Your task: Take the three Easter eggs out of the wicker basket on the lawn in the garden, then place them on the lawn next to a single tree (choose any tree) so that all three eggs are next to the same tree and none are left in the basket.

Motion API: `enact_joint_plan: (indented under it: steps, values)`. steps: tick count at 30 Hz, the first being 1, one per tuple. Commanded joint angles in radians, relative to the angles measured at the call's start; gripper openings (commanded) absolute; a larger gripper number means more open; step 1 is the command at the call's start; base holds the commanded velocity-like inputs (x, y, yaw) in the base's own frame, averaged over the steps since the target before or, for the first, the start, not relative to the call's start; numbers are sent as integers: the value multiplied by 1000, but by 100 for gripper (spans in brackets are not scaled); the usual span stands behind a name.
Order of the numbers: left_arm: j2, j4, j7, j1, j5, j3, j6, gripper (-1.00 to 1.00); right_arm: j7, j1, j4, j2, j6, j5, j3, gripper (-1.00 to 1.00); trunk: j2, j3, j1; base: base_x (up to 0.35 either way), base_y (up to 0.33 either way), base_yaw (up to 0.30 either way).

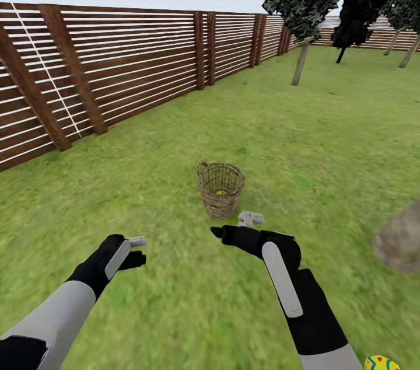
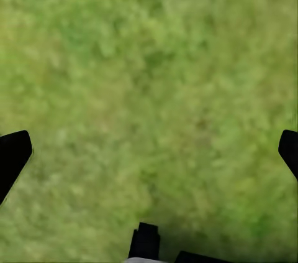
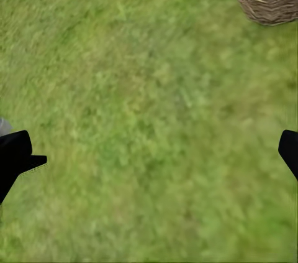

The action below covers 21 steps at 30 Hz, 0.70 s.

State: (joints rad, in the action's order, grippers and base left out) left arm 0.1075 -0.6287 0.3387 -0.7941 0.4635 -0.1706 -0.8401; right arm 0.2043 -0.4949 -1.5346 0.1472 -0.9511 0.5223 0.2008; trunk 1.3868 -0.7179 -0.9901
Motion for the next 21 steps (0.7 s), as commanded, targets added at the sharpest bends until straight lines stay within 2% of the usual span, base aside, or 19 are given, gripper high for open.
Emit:
enact_joint_plan:
  steps: [1, 14, 21]
  values:
    - [2, -1, 8, 0, 10, -7, -2, 100, 10, -1, -1, 0, -3, 10, 0, 100, 0, -1, 0, 265, 236, -27]
    - [3, 0, 8, 0, 12, -7, -2, 100, 10, 6, -1, 0, -1, 6, 0, 100, 0, 16, 0, 264, 238, -11]
    - [4, 2, 5, 0, 12, -7, -2, 100, 9, 9, -1, -3, 52, 5, 0, 100, 0, 28, 0, 263, 233, 0]
